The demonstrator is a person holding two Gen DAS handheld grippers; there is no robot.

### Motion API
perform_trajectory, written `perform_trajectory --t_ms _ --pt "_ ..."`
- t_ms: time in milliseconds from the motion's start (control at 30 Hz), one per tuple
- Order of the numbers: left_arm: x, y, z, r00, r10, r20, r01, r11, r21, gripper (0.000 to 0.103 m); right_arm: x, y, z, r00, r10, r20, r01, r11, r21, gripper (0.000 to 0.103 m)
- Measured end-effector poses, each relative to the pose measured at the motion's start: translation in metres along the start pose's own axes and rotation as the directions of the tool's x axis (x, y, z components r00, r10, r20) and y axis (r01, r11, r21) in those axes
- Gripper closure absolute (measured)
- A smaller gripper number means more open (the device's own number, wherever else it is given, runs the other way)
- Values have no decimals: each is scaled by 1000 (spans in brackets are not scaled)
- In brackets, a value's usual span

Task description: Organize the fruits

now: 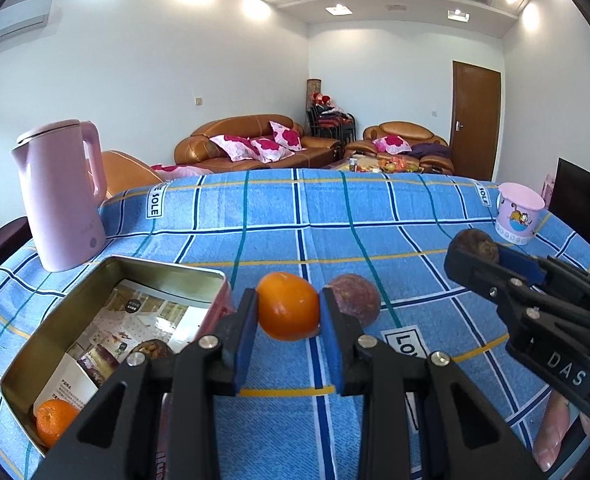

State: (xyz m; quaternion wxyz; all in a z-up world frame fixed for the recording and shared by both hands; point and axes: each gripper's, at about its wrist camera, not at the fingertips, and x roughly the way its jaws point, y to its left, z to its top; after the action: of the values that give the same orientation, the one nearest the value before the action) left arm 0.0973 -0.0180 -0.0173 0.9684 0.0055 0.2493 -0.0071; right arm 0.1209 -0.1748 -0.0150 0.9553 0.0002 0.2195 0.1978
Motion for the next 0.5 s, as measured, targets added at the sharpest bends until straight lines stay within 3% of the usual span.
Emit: perform_trajectory --t_ms 500 --pt "-11 -2 -1 998 27 64 -27 1000 10 71 -9 7 -1 999 10 46 -8 1000 -29 64"
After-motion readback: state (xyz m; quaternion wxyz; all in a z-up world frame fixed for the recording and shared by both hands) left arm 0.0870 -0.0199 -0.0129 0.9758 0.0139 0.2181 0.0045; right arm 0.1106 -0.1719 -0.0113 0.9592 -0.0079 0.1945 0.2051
